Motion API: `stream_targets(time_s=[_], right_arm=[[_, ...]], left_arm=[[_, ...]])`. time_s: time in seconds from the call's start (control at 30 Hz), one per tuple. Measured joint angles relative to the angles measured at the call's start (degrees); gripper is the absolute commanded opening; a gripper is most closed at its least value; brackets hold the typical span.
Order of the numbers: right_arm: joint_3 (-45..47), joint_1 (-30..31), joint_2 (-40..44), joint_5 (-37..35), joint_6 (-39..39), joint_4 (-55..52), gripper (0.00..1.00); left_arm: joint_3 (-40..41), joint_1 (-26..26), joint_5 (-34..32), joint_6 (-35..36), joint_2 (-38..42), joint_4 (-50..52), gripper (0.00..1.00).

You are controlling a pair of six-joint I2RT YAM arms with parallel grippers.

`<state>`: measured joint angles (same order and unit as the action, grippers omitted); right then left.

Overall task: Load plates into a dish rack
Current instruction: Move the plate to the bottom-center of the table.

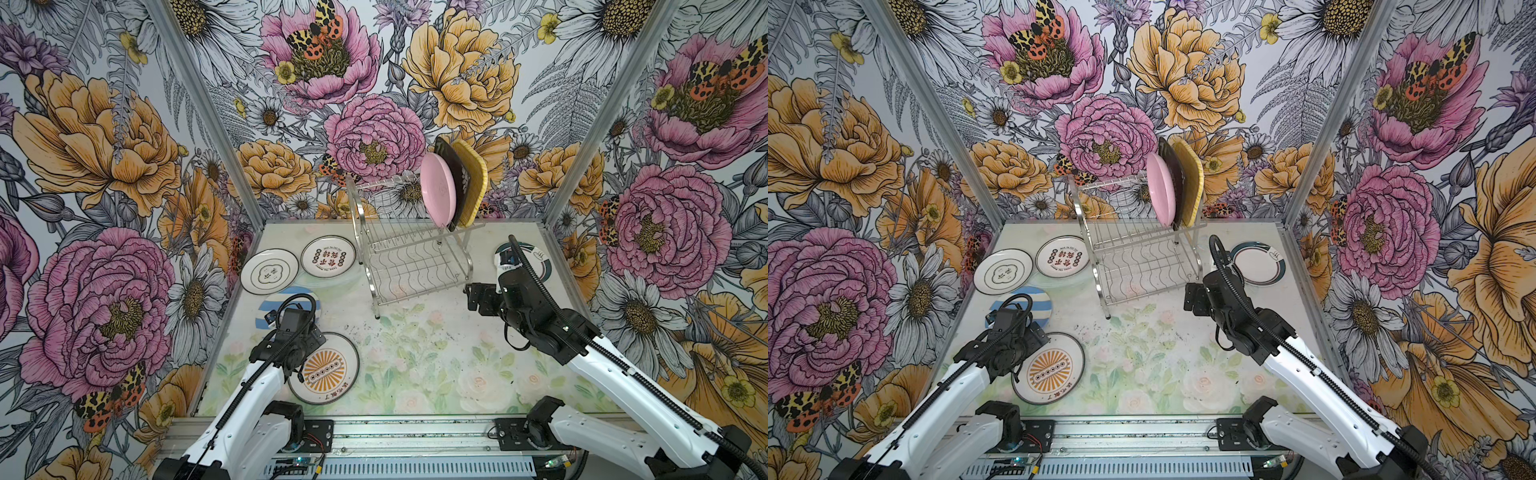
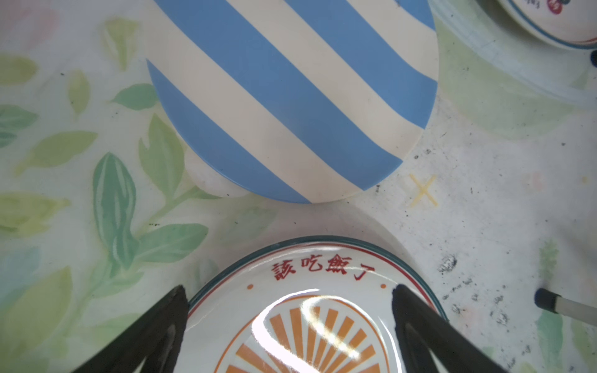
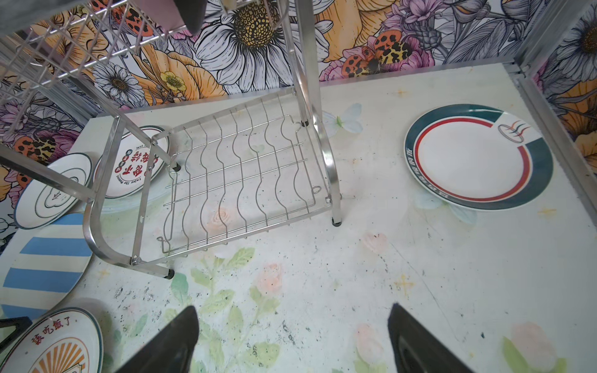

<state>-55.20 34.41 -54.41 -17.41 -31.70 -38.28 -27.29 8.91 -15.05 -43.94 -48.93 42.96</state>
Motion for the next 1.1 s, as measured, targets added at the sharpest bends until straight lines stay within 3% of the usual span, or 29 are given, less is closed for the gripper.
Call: stream_targets(time_s=[0.4, 0.6, 0.93, 1.1], right_arm=[[1.79, -3.45, 2.23, 2.75, 0.22, 0.39, 0.92], [2.64, -4.7, 3.41, 3.8, 0.24, 0.39, 0.92], [2.99, -5.44, 3.41, 4.94, 0.24, 0.42, 0.92], [2.99, -5.64, 3.41, 5.33, 0.22, 0.44, 0.92]], left_arm=[[3.45, -7.96, 5.2, 0.46, -3.21, -5.49, 0.99], [4.07, -8.72, 8.11, 0.92, -4.55, -7.41, 0.99], [4.22, -3.91, 11.15, 0.83, -4.81, -8.81, 0.99], [4.44, 1.68, 12.55, -0.66, -3.43, -8.83, 0.99]])
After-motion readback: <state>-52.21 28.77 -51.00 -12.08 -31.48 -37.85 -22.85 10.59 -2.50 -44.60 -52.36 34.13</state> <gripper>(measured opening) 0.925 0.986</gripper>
